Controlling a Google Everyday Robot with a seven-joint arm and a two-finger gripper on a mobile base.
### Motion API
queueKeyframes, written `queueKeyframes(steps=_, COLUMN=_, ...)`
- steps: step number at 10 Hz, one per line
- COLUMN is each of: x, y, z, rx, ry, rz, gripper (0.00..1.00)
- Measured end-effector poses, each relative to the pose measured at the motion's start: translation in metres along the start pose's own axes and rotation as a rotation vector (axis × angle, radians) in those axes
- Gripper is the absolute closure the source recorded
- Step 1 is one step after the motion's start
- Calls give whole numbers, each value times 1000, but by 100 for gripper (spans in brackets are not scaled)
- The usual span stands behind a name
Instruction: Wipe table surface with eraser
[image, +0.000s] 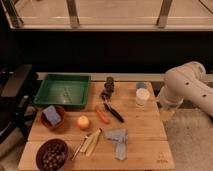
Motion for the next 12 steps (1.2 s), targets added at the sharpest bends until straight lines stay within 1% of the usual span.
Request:
queueKeyframes(steps=6, x=0, y=-1, z=-1, rx=4, ry=-1, rz=1, gripper=35)
queueKeyframes(steps=7, x=1, y=-8, z=-6, rx=40, ry=11, rz=0, gripper=35)
queueKeyframes(steps=8, x=2, y=-18, z=-9, rx=77, ry=-1, rz=16, gripper=35)
queueKeyframes(steps=9, x=2, y=-31, z=-9, rx=103, ry=-8, rz=28, gripper=35)
queueKeyframes(steps=10, x=-2, y=-48, z=-8, rx=129, ry=-28, rz=58, gripper=35)
queueKeyframes(steps=11, x=-6, y=-68, z=-6, rx=152, ry=-45, rz=105, gripper=35)
queueKeyframes(steps=12, x=-7, y=-86, z=-4, rx=168, ry=-58, rz=168, gripper=35)
